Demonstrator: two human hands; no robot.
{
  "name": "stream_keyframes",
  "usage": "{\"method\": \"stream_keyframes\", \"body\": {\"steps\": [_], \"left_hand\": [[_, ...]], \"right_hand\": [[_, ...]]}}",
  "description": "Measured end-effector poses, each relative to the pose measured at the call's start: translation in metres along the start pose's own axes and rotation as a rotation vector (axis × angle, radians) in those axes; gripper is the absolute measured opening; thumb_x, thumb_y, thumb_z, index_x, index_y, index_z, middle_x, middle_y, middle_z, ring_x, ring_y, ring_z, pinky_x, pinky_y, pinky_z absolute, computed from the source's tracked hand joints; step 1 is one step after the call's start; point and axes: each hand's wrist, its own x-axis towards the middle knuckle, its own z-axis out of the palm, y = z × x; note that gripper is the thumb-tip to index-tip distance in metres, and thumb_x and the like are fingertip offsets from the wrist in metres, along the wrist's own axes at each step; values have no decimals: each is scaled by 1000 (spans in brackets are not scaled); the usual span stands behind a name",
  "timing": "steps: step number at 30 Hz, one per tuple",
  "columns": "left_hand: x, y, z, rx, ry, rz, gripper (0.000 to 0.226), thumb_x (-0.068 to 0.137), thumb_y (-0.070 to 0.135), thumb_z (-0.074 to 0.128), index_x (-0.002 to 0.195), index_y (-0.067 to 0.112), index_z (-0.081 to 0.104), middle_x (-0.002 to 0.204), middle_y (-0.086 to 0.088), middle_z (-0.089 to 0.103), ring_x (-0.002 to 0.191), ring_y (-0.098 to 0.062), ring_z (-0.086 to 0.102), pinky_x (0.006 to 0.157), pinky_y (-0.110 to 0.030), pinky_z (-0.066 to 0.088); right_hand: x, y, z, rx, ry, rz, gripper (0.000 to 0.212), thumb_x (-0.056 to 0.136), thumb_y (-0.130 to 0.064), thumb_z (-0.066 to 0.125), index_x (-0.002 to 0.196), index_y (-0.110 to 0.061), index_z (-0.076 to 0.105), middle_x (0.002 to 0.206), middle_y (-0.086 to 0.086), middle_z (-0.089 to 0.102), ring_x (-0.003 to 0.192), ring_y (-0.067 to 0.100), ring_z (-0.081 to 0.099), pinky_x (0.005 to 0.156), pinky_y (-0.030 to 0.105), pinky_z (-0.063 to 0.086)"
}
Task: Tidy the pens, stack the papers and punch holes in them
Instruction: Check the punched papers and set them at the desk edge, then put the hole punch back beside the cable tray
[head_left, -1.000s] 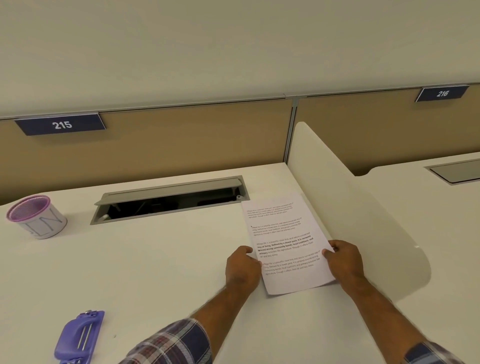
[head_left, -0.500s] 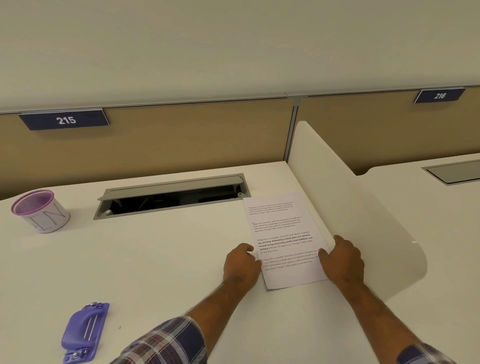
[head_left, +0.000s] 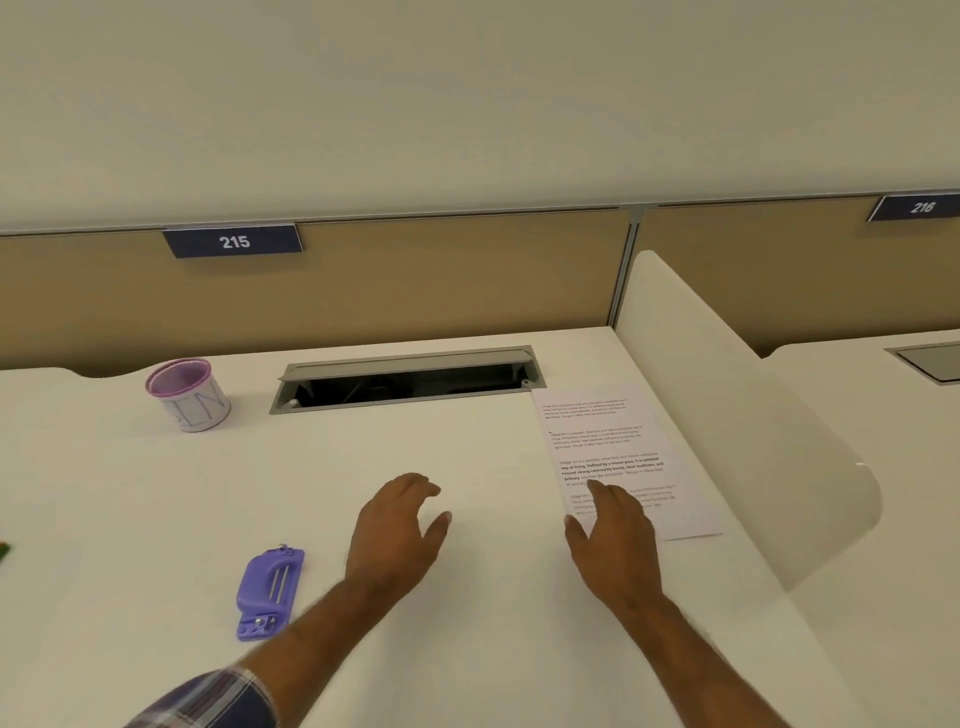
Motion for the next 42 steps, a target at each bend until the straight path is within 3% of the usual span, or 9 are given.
{"method": "stream_keyframes", "body": {"steps": [4, 8, 15, 20, 27, 34, 38, 42], "left_hand": [[-25, -51, -35, 106, 37, -75, 43, 90, 43, 66, 126, 19, 66, 141, 0, 57, 139, -23, 45, 112, -41, 38], [-50, -94, -69, 228, 64, -98, 58, 91, 58, 54, 136, 22, 57, 157, 1, 40, 149, -22, 29, 116, -44, 34], [-93, -154, -102, 246, 24, -190, 82, 90, 72, 19, 153, 22, 33, 164, 7, 22, 153, -14, 12, 121, -38, 22], [-114, -193, -103, 277, -58, -235, 86, 88, 71, 6, 157, 23, 19, 165, 9, 11, 153, -10, 2, 122, -32, 8], [-129, -231, -86, 249, -186, -265, 89, 85, 71, 4, 158, 21, 6, 166, 9, 0, 151, -7, -6, 123, -30, -2], [-127, -234, -76, 284, -190, -189, 83, 89, 67, 2, 157, 19, -5, 164, 8, -11, 151, -9, -12, 123, -30, -7], [-125, -237, -76, 296, -221, -137, 81, 90, 65, 2, 157, 19, -8, 166, 5, -10, 153, -14, -11, 124, -33, -7], [-122, -242, -75, 302, -236, -102, 83, 90, 66, 5, 158, 19, -3, 166, 3, -8, 153, -15, -10, 122, -32, -9]], "right_hand": [[-27, -33, 20, 37, -67, -88, 57, 89, -32, 62, 140, -9, 47, 139, 7, 54, 132, 24, 45, 110, 35, 35], [-50, -64, 38, 61, -128, -150, 58, 91, -34, 58, 143, -12, 43, 143, 4, 49, 137, 20, 40, 112, 31, 32], [-88, -116, 74, 81, -246, -267, 60, 93, -39, 54, 146, -17, 38, 148, -2, 43, 140, 15, 34, 114, 27, 27], [-110, -145, 94, 64, -315, -317, 62, 93, -42, 52, 148, -20, 34, 152, -4, 36, 143, 13, 29, 116, 26, 23], [-122, -168, 116, 3, -420, -384, 70, 91, -46, 53, 151, -23, 26, 157, -6, 28, 146, 11, 21, 117, 25, 17], [-115, -192, 139, -30, -492, -401, 81, 85, -49, 61, 152, -22, 24, 159, -5, 26, 147, 12, 19, 116, 25, 16], [-110, -218, 154, 60, -514, -402, 88, 76, -44, 73, 149, -23, 28, 153, -8, 35, 142, 11, 29, 107, 16, 20], [-98, -232, 163, 51, -586, -422, 99, 73, -37, 78, 153, -21, 21, 158, -6, 26, 147, 14, 23, 117, 26, 22]]}}
